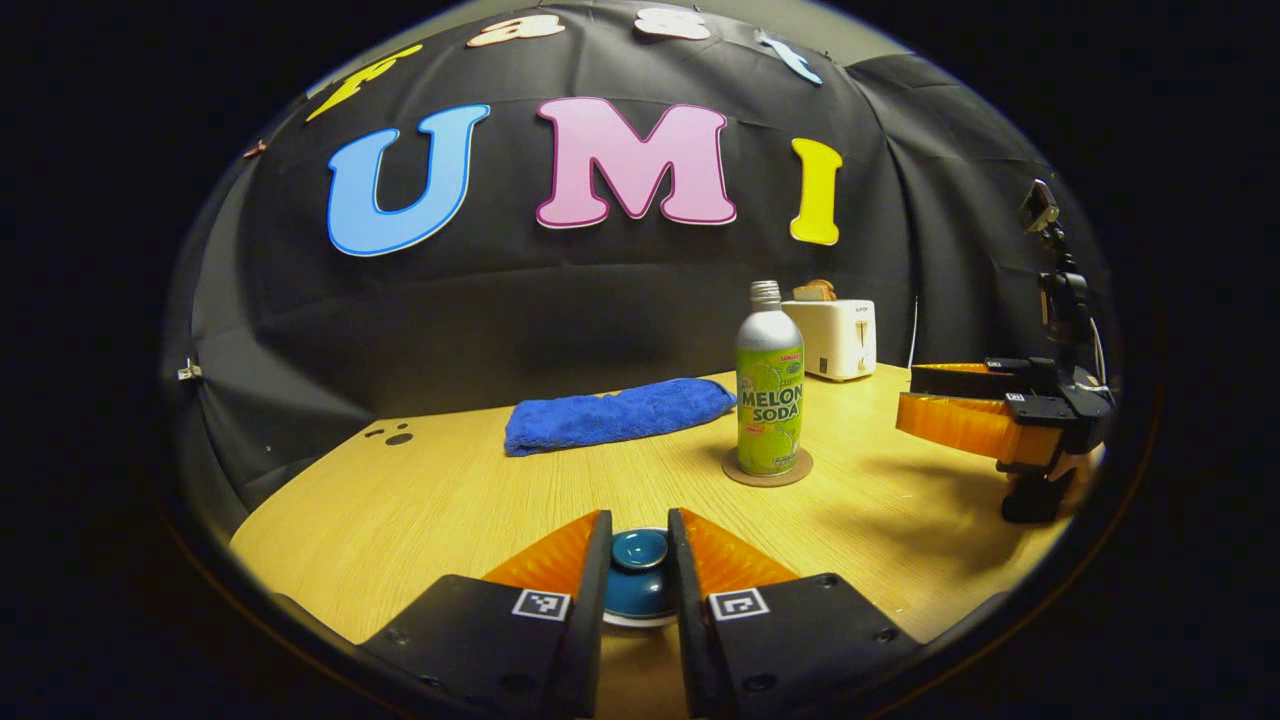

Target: Open the teacup lid with one hand, grasp the water bottle and pour water into the teacup with the other hand; after pouring, place the water bottle on the coaster and then close the teacup lid.

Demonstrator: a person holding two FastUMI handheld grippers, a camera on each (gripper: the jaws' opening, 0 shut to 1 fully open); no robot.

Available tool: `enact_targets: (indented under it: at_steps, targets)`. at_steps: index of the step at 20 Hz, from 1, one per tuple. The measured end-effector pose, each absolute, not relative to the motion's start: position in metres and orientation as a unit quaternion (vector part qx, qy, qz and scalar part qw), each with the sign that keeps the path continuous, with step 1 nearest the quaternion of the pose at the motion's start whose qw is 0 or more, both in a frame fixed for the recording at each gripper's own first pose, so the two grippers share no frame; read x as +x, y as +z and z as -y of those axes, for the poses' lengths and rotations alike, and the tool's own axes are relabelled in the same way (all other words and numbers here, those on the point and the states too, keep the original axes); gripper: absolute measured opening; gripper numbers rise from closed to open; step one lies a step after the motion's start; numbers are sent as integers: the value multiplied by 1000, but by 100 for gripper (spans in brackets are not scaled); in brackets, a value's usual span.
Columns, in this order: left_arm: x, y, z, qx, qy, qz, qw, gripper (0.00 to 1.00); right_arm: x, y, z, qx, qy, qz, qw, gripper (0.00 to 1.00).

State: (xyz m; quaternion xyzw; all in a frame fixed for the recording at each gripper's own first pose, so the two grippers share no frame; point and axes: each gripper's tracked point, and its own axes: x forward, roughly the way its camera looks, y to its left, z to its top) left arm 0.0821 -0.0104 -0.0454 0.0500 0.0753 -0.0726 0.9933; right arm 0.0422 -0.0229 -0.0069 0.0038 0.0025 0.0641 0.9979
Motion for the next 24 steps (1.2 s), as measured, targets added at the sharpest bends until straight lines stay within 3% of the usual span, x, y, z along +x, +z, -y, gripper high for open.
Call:
enact_targets:
  at_steps: [3,7,10,12,19,22,24]
  targets:
    - [82,-45,8,47,-65,-71,994,43,42,-7,23,4,64,-3,998,98]
    - [75,-35,2,43,-47,-41,997,62,42,-7,23,3,64,-3,998,98]
    - [70,-29,-5,32,-31,-16,999,82,42,-7,23,4,64,-3,998,98]
    - [66,-25,-10,7,-18,-2,1000,88,42,-7,24,3,61,-3,998,98]
    - [61,-21,-4,0,-7,12,1000,89,41,-7,29,3,47,-2,999,98]
    - [61,-22,-11,-2,12,13,1000,98,41,-7,33,2,32,-2,999,98]
    - [61,-21,-9,-2,12,13,1000,98,40,-7,33,2,31,-2,1000,98]
